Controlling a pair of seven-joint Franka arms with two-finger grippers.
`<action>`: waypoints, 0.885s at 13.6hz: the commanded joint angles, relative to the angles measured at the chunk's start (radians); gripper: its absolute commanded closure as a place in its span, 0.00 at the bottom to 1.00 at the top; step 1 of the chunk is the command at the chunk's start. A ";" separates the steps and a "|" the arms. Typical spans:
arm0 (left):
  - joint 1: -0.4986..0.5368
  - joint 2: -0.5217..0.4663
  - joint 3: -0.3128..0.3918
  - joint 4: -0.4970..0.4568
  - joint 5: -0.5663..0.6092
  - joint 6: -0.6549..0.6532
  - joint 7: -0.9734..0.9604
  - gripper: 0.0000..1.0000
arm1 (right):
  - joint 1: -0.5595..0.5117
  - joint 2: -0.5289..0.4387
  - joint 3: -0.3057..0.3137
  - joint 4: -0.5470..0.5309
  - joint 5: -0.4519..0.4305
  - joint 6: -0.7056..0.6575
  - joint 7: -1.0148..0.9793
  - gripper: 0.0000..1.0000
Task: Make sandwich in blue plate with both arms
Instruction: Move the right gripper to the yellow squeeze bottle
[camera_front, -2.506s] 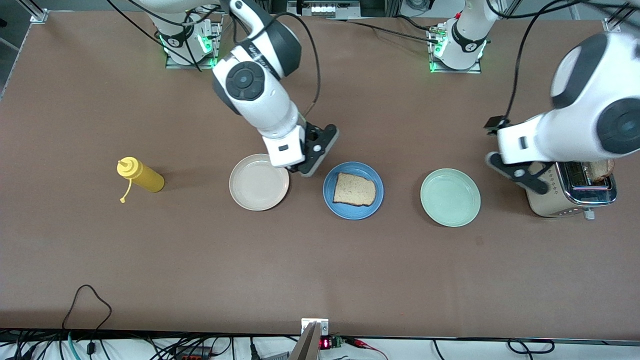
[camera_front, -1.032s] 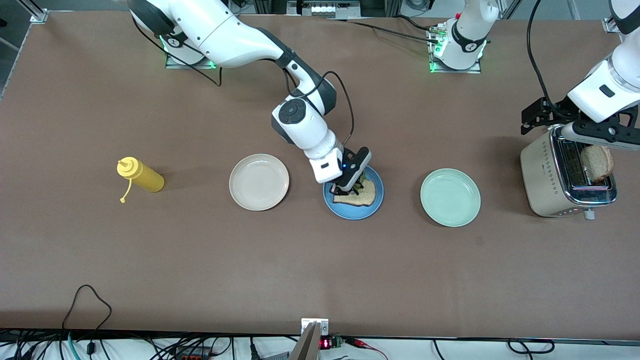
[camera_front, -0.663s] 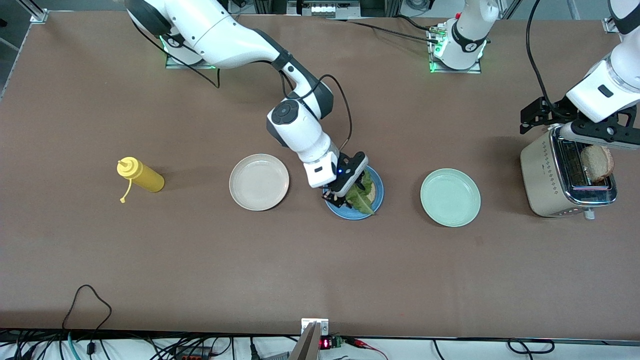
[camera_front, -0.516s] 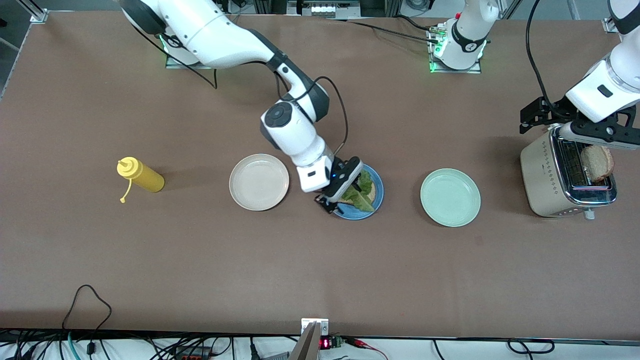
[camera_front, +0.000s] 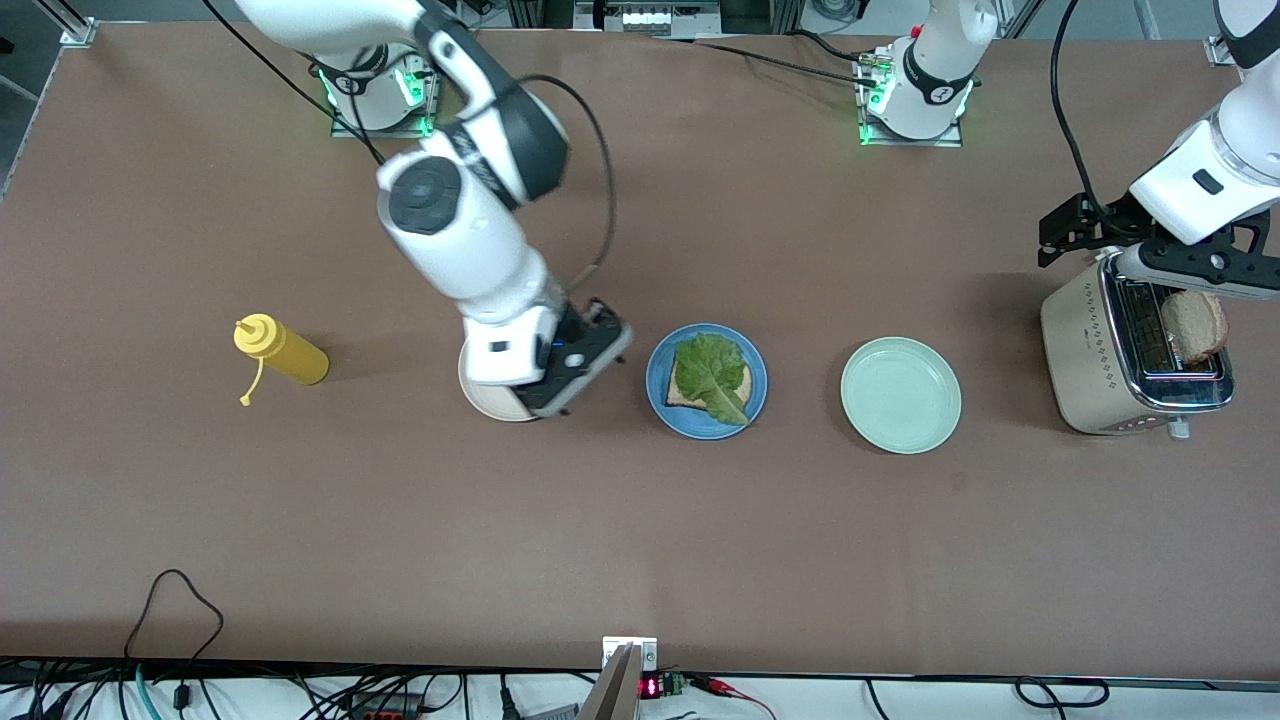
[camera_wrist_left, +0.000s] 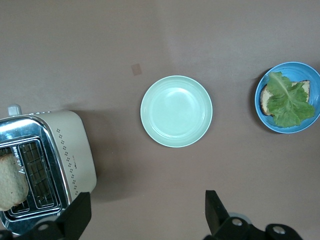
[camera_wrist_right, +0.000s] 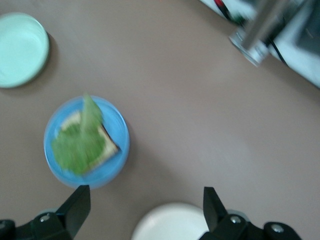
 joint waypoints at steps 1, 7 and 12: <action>-0.005 -0.018 -0.001 -0.006 0.003 -0.011 -0.011 0.00 | -0.109 -0.073 0.015 -0.042 -0.019 -0.182 0.005 0.00; 0.040 -0.007 0.019 -0.006 0.000 -0.013 -0.007 0.00 | -0.372 -0.108 0.015 -0.065 -0.009 -0.281 -0.152 0.00; 0.037 -0.009 0.002 -0.005 0.001 -0.013 -0.010 0.00 | -0.633 -0.126 0.018 -0.159 0.219 -0.280 -0.736 0.00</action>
